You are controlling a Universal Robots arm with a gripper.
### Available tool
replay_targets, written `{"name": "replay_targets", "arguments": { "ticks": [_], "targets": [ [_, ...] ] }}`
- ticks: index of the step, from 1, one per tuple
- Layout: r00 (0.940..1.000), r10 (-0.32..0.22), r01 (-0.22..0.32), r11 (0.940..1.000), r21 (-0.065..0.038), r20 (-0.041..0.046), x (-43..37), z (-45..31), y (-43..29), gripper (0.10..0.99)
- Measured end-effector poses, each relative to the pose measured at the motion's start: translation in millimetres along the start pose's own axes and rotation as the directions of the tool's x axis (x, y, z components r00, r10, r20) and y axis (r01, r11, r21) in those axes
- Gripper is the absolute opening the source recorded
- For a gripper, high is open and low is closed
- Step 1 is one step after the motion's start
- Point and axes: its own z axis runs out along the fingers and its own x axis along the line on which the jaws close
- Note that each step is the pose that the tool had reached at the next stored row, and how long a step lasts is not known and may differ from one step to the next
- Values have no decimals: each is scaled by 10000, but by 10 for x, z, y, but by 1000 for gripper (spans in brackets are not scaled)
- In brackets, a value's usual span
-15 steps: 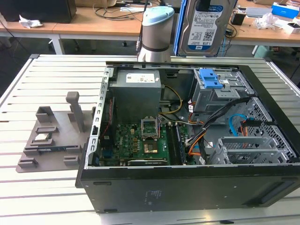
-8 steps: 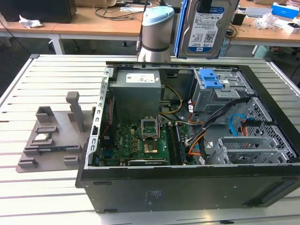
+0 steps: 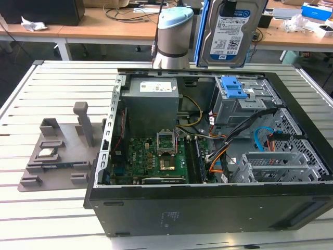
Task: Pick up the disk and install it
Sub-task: 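Pick up the disk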
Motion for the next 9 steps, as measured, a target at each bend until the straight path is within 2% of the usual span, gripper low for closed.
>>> {"name": "replay_targets", "arguments": {
  "ticks": [4,9],
  "targets": [
    [10000,-1,1,10000,0,0,132,5,0,365],
    [10000,0,0,10000,0,1,256,9,0,365]
  ]
}}
